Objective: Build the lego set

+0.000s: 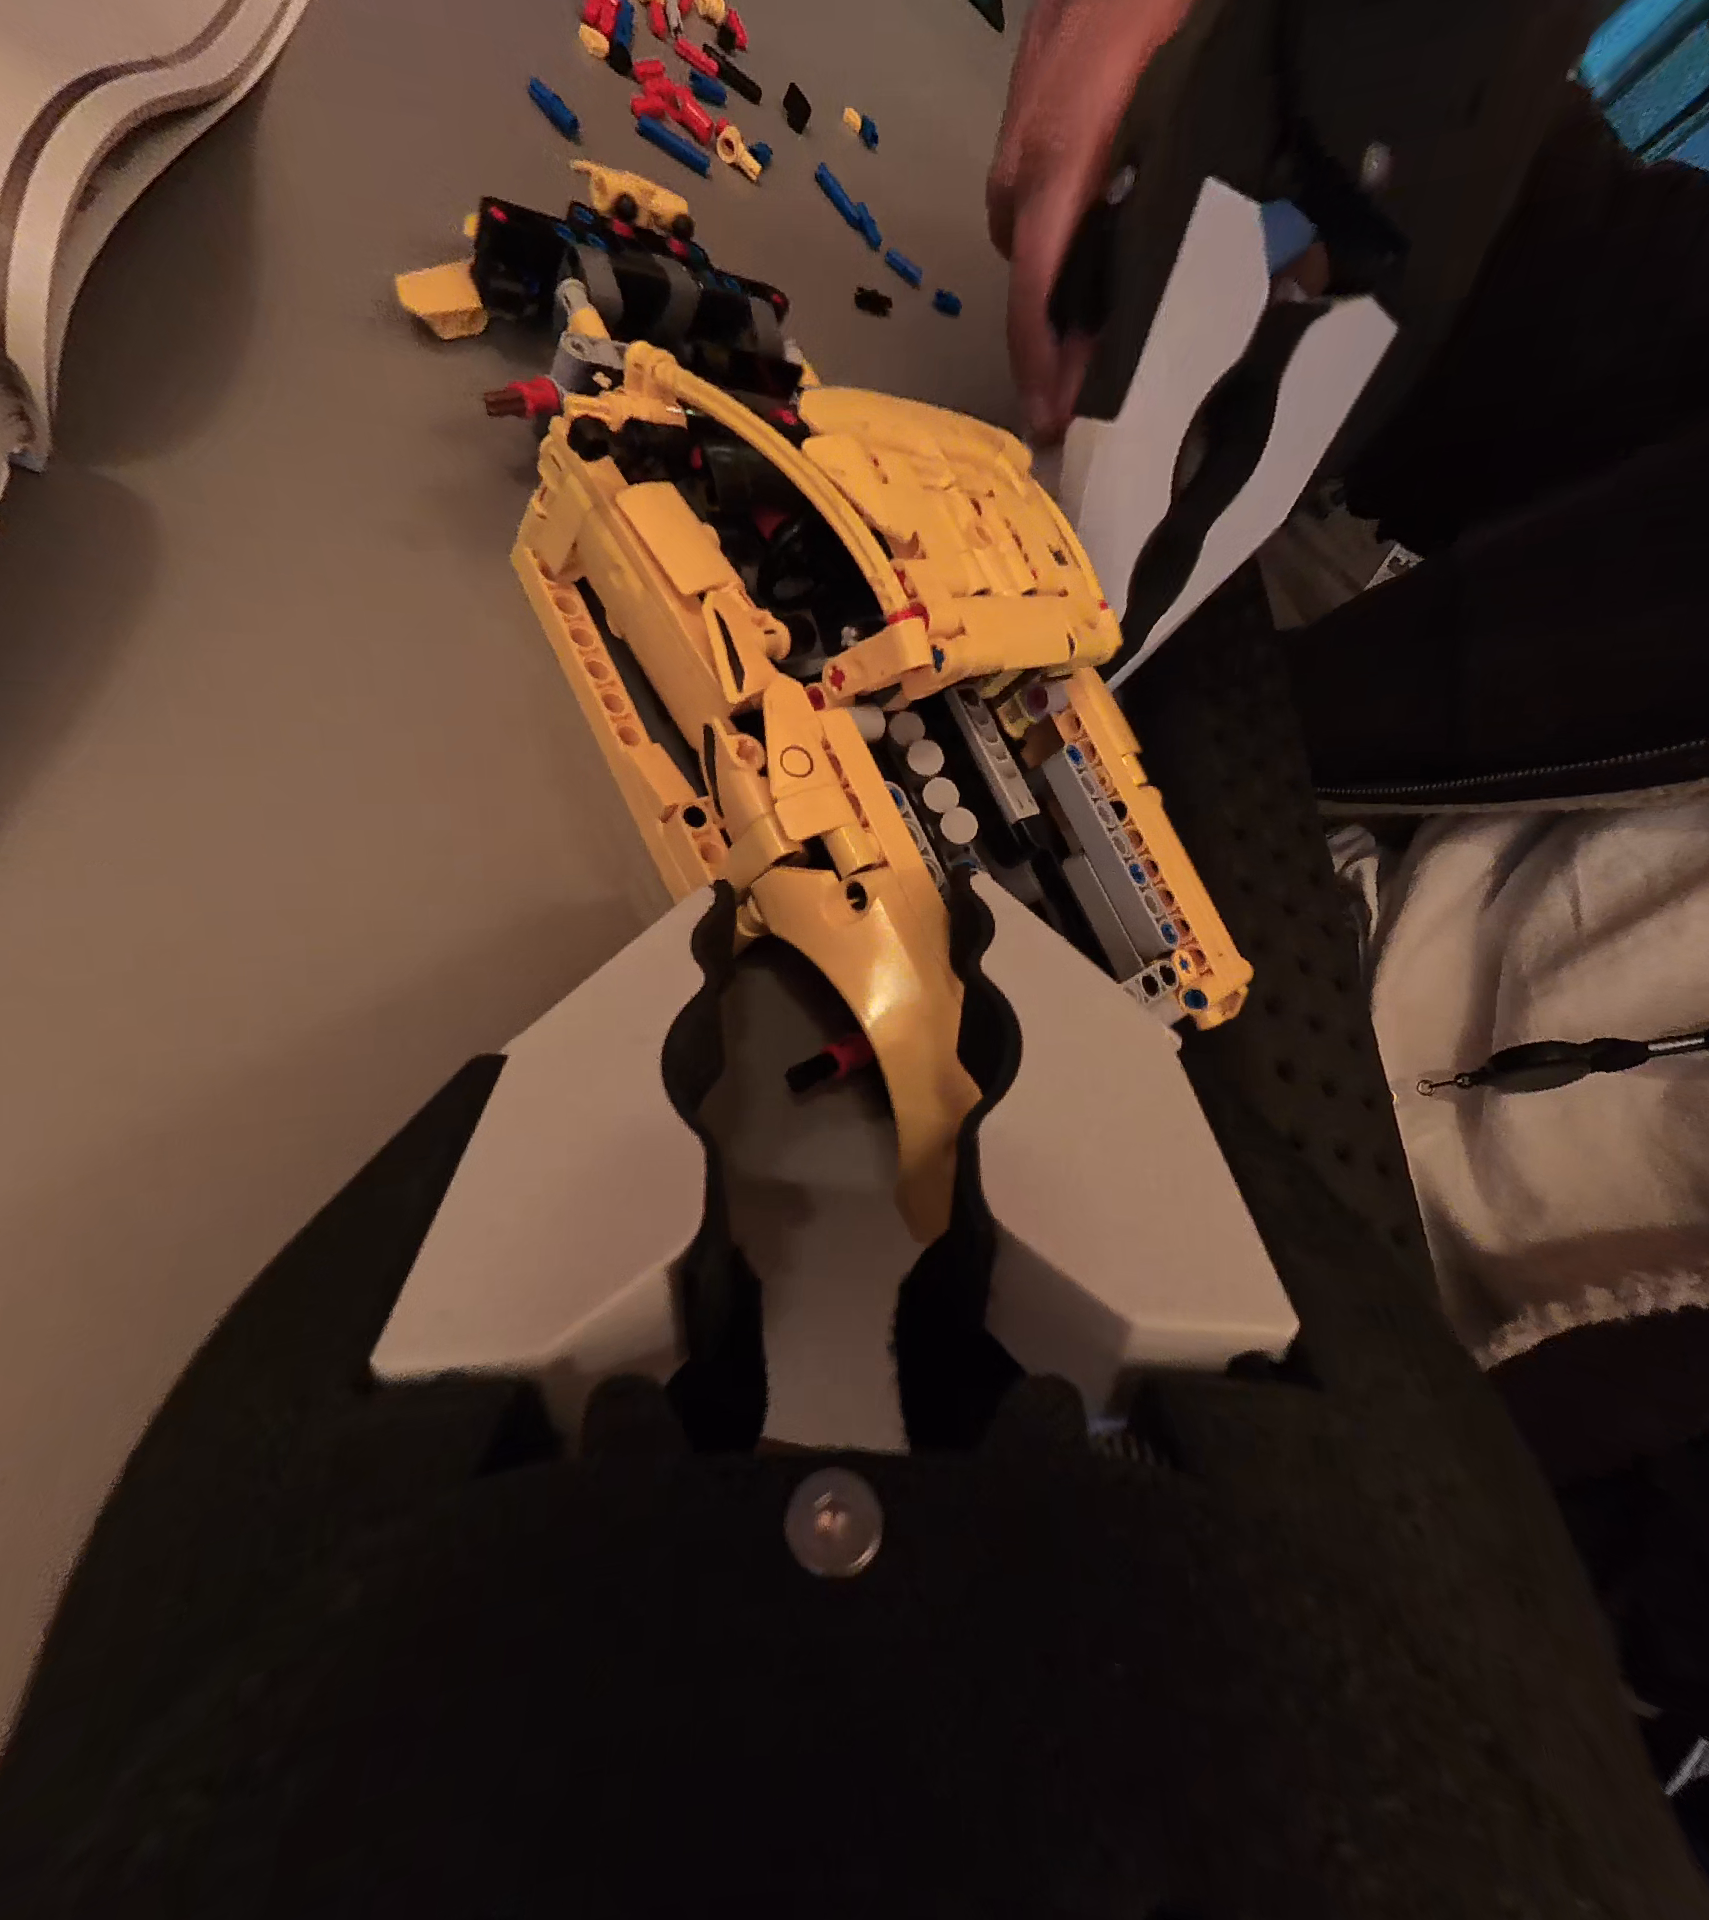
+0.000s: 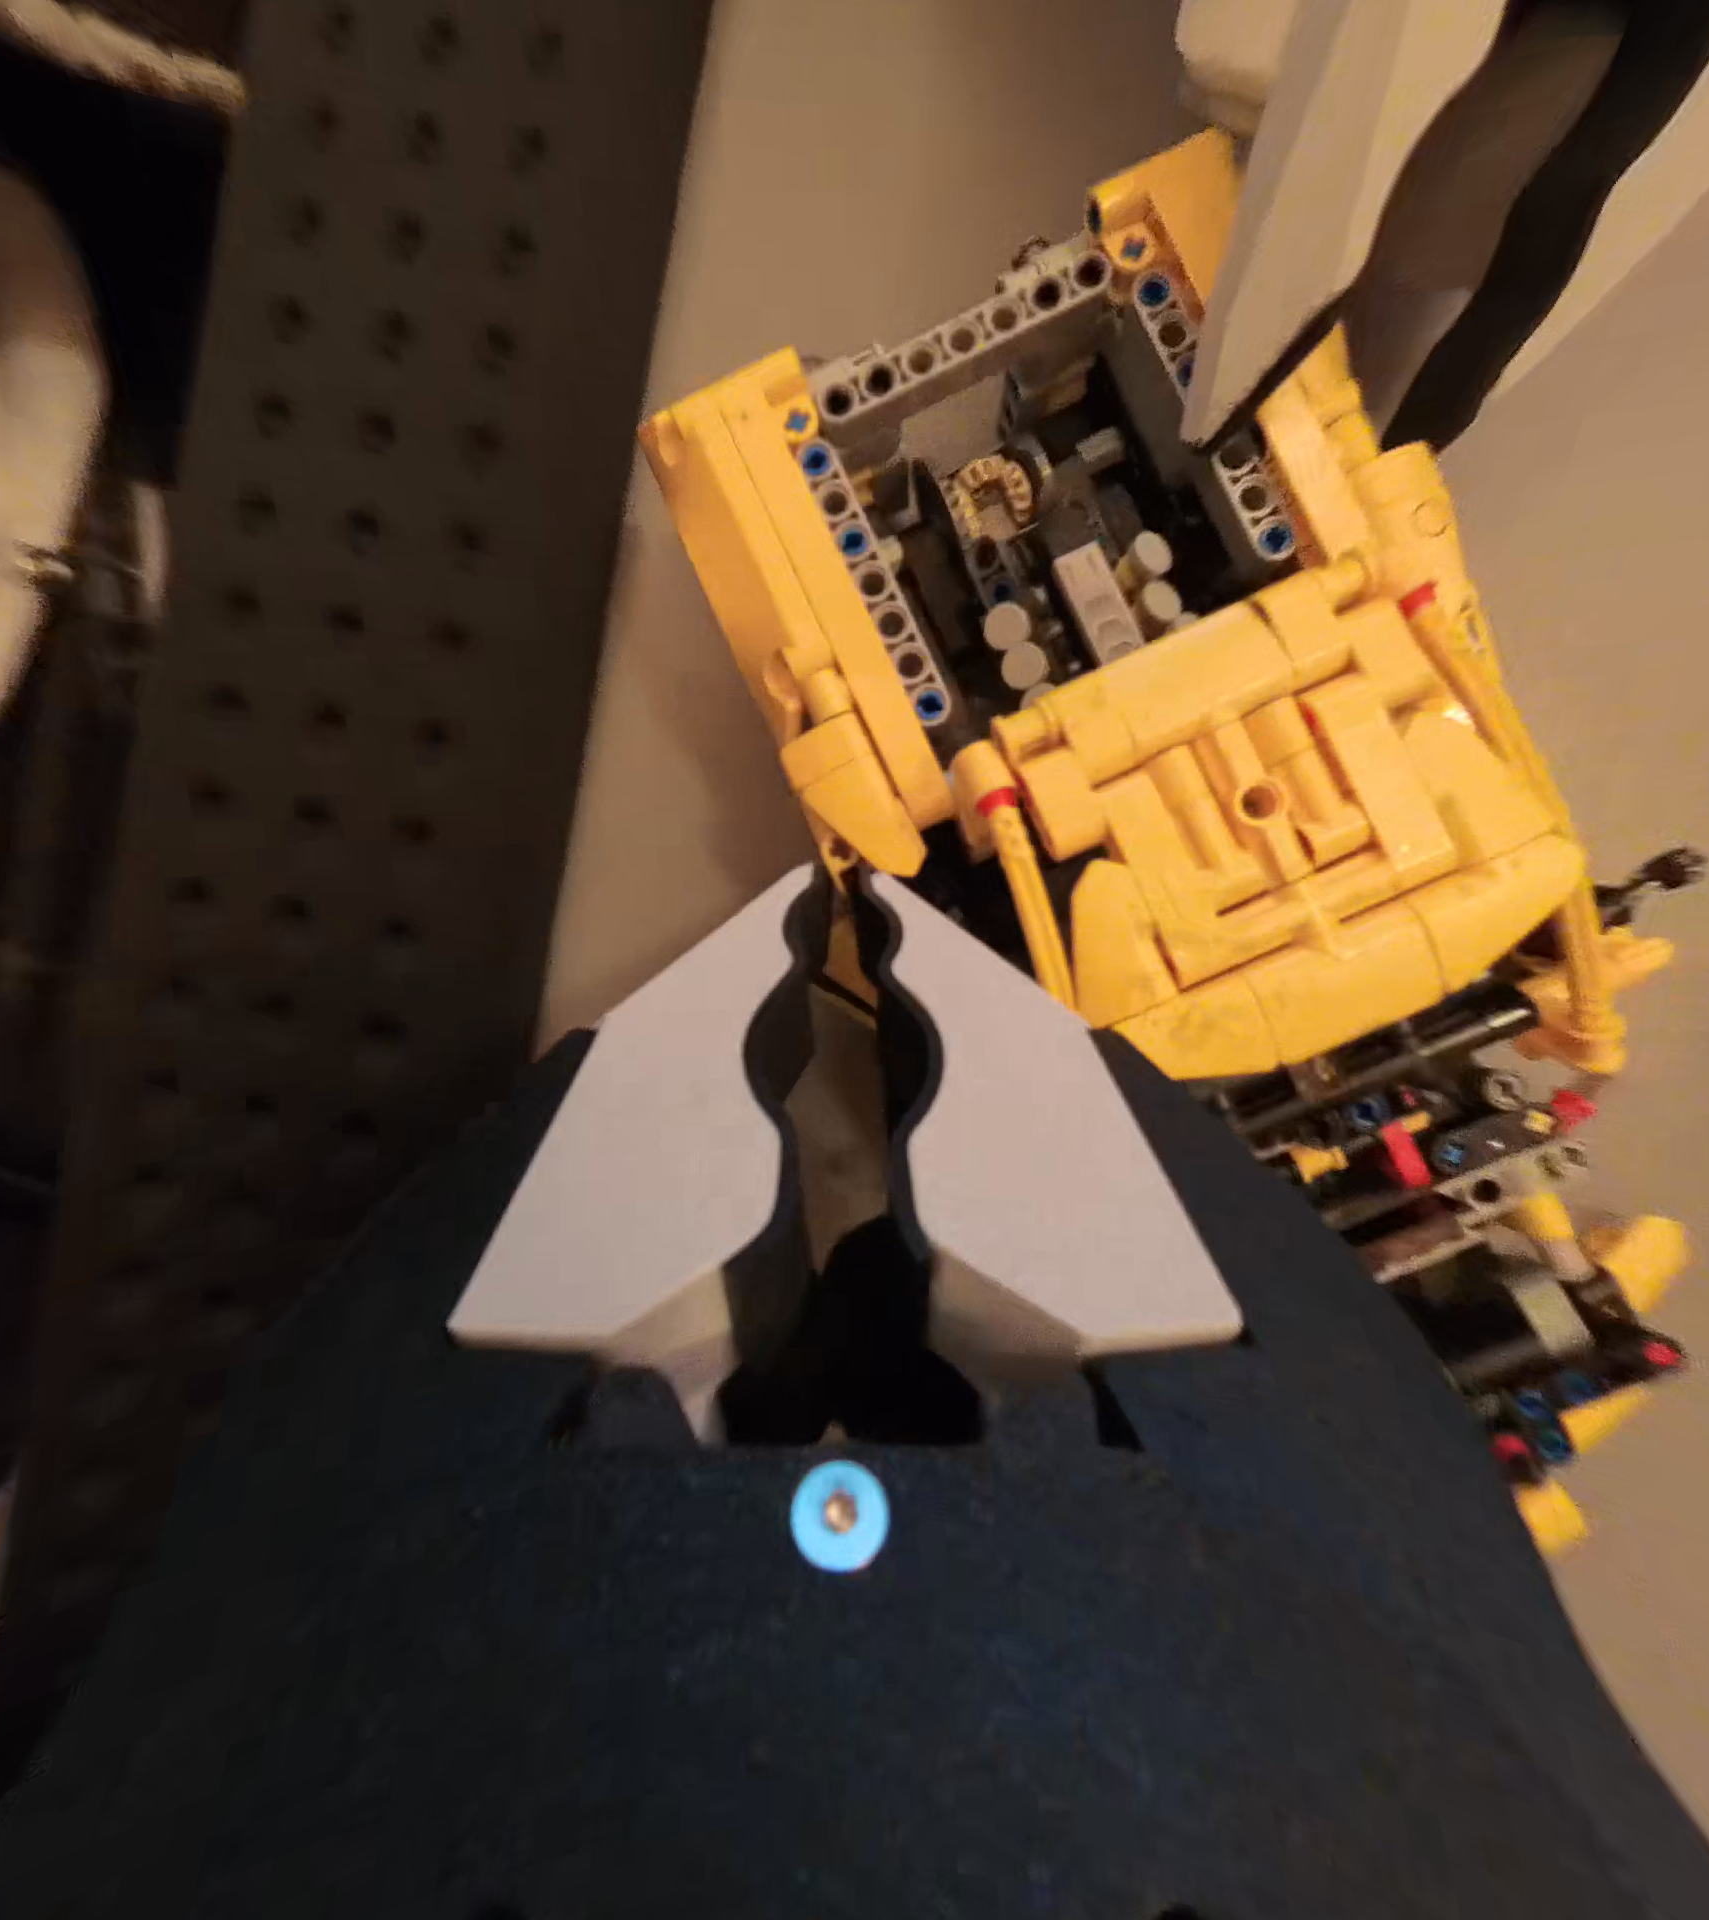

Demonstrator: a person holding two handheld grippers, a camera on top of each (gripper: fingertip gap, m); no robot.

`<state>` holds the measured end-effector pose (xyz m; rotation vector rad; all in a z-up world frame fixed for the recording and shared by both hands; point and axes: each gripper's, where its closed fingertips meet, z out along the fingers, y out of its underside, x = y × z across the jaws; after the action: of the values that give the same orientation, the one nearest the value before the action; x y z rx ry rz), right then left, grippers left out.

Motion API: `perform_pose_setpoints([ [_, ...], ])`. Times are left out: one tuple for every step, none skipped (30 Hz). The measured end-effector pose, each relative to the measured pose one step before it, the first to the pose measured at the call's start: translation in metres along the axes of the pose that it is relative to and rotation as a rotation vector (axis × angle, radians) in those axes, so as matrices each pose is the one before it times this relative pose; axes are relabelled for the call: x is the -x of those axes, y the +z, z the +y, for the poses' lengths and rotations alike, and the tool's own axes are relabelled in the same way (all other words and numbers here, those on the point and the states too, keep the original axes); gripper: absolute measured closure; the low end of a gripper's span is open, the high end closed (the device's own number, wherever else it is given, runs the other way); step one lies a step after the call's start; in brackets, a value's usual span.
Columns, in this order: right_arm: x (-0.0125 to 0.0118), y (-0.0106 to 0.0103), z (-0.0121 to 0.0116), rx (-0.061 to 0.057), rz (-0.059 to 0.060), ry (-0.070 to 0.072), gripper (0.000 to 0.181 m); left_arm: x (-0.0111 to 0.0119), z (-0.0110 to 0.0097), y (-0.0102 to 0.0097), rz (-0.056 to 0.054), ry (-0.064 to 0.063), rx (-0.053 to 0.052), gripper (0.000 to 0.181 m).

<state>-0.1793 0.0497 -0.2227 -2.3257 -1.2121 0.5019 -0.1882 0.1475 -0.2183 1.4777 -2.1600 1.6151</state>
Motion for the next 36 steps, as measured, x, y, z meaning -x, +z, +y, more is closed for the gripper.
perform_pose_setpoints([
  [0.00078,-0.00019,-0.00062,-0.0108,-0.0487,0.0284,0.178,0.00009,-0.00022,0.00024,0.0018,0.0002,0.0005,0.14],
  [0.00066,-0.00039,-0.00029,-0.0056,-0.0383,0.0229,0.178,0.00005,-0.00005,0.00004,0.0009,0.0017,0.0001,0.14],
  [0.00088,-0.00046,-0.00009,0.0043,-0.0353,0.0248,0.178,0.00005,-0.00015,0.00017,0.0007,0.0007,-0.0011,0.14],
  [0.00079,-0.00053,0.00016,0.0106,-0.0316,0.0206,0.178,-0.00005,-0.00031,0.00033,0.0007,-0.0007,-0.0017,0.14],
  [0.00044,-0.00024,0.00004,0.0101,-0.0236,0.0153,0.178,0.0,-0.00002,0.00009,-0.0001,-0.001,-0.0007,0.14],
  [0.00008,-0.00056,-0.00036,0.0051,-0.0127,0.013,0.178,0.00009,-0.00009,-0.00021,-0.0007,0.0003,-0.0012,0.14],
  [-0.00039,-0.00038,-0.00012,0.0038,0.0104,-0.006,0.178,0.00002,-0.00006,-0.00016,-0.0012,0.0,-0.0014,0.14],
  [-0.00076,0.00058,0.00108,0.0086,0.0313,-0.0258,0.178,0.00001,0.0002,0.00018,-0.0019,0.0023,-0.0001,0.14],
  [-0.00042,0.0003,0.00074,0.0021,0.0438,-0.0402,0.178,-0.00026,0.00006,0.00032,-0.0018,0.0029,-0.0001,0.14],
  [0.00143,0.00003,0.00052,-0.0061,0.0376,-0.0348,0.173,-0.00001,-0.00004,0.00019,-0.0005,0.0008,0.0012,0.14],
  [0.00391,-0.00017,0.00047,-0.009,0.0234,-0.0191,0.163,0.00005,-0.0001,0.00015,0.0005,-0.0006,-0.0002,0.14],
  [0.00384,-0.00109,0.00064,-0.0056,0.0229,-0.0143,0.154,-0.00007,-0.00003,0.00028,0.0015,-0.0019,-0.0007,0.14],
  [0.00188,-0.00216,0.0008,-0.0067,0.033,-0.0247,0.148,0.00001,-0.00002,-0.00006,0.0007,-0.0012,-0.0006,0.14],
  [0.00038,-0.00286,0.00112,-0.0053,0.0401,-0.0371,0.146,-0.00009,0.00001,-0.00003,-0.0008,0.0002,-0.0004,0.14],
  [-0.00159,-0.00268,0.00268,0.0081,0.0461,-0.0407,0.147,0.00001,0.00004,0.00004,-0.0014,0.0007,0.0003,0.14],
  [-0.00129,-0.00245,0.0011,0.0056,0.0353,-0.0455,0.148,0.00003,0.00001,-0.00002,-0.0016,0.0014,0.0006,0.14],
  [-0.00182,-0.00215,0.00004,0.0061,0.0283,-0.0334,0.151,-0.00008,0.0,-0.00002,-0.001,0.001,0.0005,0.14],
  [-0.00251,-0.00156,0.00028,0.0121,0.0212,-0.0215,0.15,-0.00006,-0.00004,0.00002,0.0003,-0.0002,-0.0003,0.14],
  [-0.00135,0.00015,0.00112,0.0182,0.0021,-0.018,0.15,0.0001,0.00001,0.00002,0.0013,-0.0018,-0.0009,0.14],
  [-0.00311,0.00145,0.00293,0.0303,0.0055,-0.0161,0.148,-0.0001,-0.00004,0.00002,0.0011,-0.0009,-0.0008,0.14],
  [-0.0018,0.00285,0.00354,0.0342,-0.0043,-0.0134,0.148,0.00002,0.00007,-0.00003,0.0007,0.0,0.0,0.14],
  [-0.00065,0.00413,0.00255,0.0261,-0.0099,-0.0105,0.147,-0.00002,-0.00007,0.00005,0.0005,-0.0001,0.0,0.14],
  [-0.0034,0.00165,-0.00085,0.0083,0.0139,-0.0172,0.154,0.00003,0.00002,-0.00001,0.0003,-0.0008,-0.0003,0.14],
  [-0.00194,-0.00003,-0.00025,0.0107,0.0052,-0.0277,0.157,-0.00005,-0.00003,-0.00018,-0.0005,0.0004,-0.0012,0.14],
  [-0.00047,-0.00016,0.00045,0.007,-0.0077,0.0024,0.158,-0.00007,0.00002,-0.00006,-0.0011,0.0017,-0.0014,0.14],
  [-0.0005,-0.00073,0.00048,0.0047,-0.0129,0.0195,0.158,-0.00008,0.00018,0.00002,-0.001,0.0017,-0.0007,0.14],
  [-0.00062,-0.00088,0.00045,0.0014,-0.0116,0.0355,0.159,-0.00001,0.00002,-0.00002,-0.0004,0.0016,0.0001,0.14],
  [-0.00051,-0.00019,0.00057,-0.0069,-0.0079,0.0291,0.159,-0.0001,0.0001,0.0001,-0.0005,0.001,0.0012,0.14],
  [-0.0009,-0.00016,0.00051,-0.0059,0.002,0.0133,0.16,-0.00002,0.00003,0.00005,-0.0009,0.0022,0.0012,0.14],
  [-0.00083,0.0,0.00033,-0.0049,0.0058,0.0108,0.16,-0.00002,-0.00007,0.00003,-0.0003,0.0025,0.0005,0.14],
  [-0.00034,-0.0001,0.0001,-0.0064,0.0032,0.014,0.16,-0.00008,0.00004,0.00005,0.0004,-0.0004,-0.0007,0.14],
  [-0.00068,-0.00011,0.00042,-0.0034,0.0067,0.0112,0.159,0.00008,0.0,0.00008,0.0007,-0.0007,-0.002,0.14],
  [-0.00035,-0.00016,0.00059,-0.0018,0.0087,0.0045,0.159,0.00009,-0.00003,-0.00001,0.0001,0.0013,-0.0017,0.14],
  [-0.00083,-0.00044,0.00066,0.0005,0.014,-0.0012,0.159,0.00005,-0.00005,0.00014,-0.0018,0.003,-0.0014,0.14],
  [-0.00045,-0.00033,0.00103,0.0065,0.0122,-0.0006,0.159,0.00006,-0.00015,0.0002,-0.0023,0.003,-0.0011,0.14],
  [0.00081,-0.0002,0.00004,0.0033,0.0077,-0.0083,0.159,0.00011,-0.0001,0.0,0.0001,-0.0008,0.0003,0.14],
])
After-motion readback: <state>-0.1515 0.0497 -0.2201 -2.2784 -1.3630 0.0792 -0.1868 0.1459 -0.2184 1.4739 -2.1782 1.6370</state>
